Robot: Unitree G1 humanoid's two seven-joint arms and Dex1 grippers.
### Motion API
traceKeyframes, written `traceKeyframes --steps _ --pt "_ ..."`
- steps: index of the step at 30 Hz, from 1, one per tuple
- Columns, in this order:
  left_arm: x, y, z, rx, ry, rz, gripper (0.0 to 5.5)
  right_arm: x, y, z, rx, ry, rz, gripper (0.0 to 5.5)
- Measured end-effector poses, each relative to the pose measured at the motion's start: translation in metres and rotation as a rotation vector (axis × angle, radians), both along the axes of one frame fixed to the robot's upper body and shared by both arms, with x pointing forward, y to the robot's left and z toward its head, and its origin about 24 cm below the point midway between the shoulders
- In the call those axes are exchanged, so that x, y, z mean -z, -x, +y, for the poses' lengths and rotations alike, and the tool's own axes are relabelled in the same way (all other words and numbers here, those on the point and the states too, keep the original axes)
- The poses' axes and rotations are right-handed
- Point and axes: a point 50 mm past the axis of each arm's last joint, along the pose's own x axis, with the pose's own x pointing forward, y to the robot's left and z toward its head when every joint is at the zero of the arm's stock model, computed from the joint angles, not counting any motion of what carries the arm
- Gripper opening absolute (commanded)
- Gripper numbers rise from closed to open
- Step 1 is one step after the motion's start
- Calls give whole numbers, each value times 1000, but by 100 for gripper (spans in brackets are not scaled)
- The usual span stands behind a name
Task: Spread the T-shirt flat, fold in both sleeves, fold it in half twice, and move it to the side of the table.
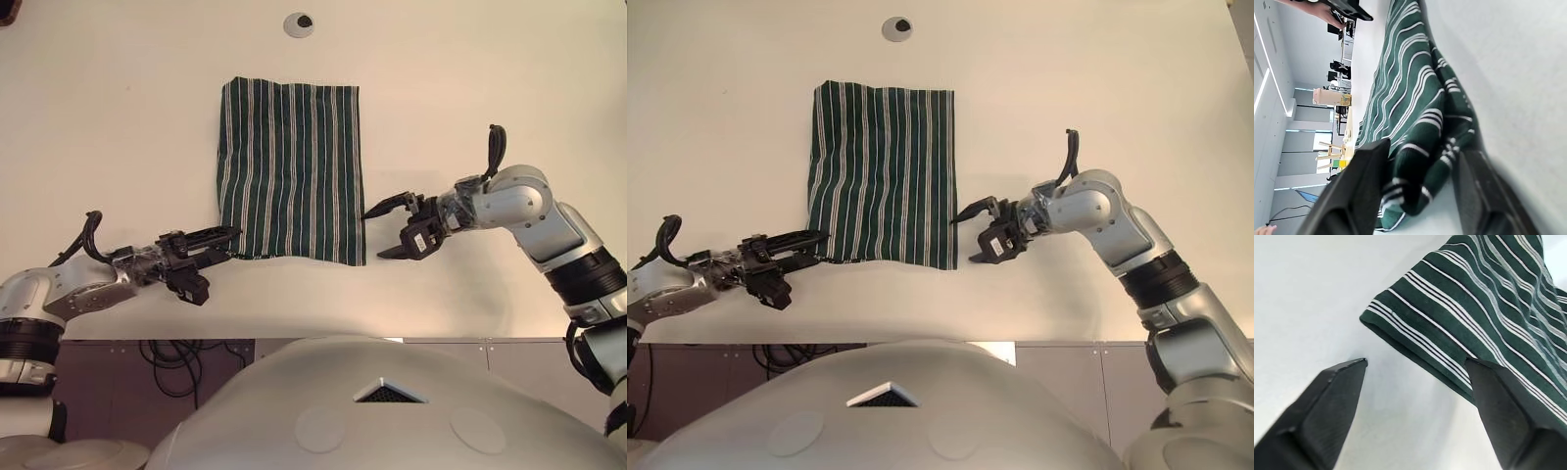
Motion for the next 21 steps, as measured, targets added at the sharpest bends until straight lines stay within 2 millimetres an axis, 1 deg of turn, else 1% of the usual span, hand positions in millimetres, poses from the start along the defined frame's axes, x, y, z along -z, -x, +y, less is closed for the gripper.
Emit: traceKeyframes --steps 1,5,6,8,9,11,12,15,18,21 --pt "0 0 1 -3 0 3 149 1 1 1 4 -14 -14 387" --pt "-2 0 4 -14 0 9 89 4 4 5 37 -63 -39 387" --pt "-3 -2 4 -15 3 10 84 5 5 11 33 -72 -49 387" --pt "-4 -6 5 -14 -2 7 50 6 4 24 14 -83 -39 387" --pt "-6 -8 6 -11 -10 4 44 5 2 31 -2 -79 -36 387" --pt "-8 -11 7 -10 -24 4 11 2 -1 36 -35 -39 -23 387" --pt "-8 -12 6 -7 -19 2 3 0 -3 40 -47 -29 -19 387" --pt "-8 -14 3 2 -14 6 2 -3 -7 47 -81 -14 -30 387" --pt "-8 -15 1 -3 -6 7 2 -2 -13 52 -75 -17 -28 387" --pt "-7 -16 -2 -19 10 2 2 -3 -18 52 -78 -8 -33 387"
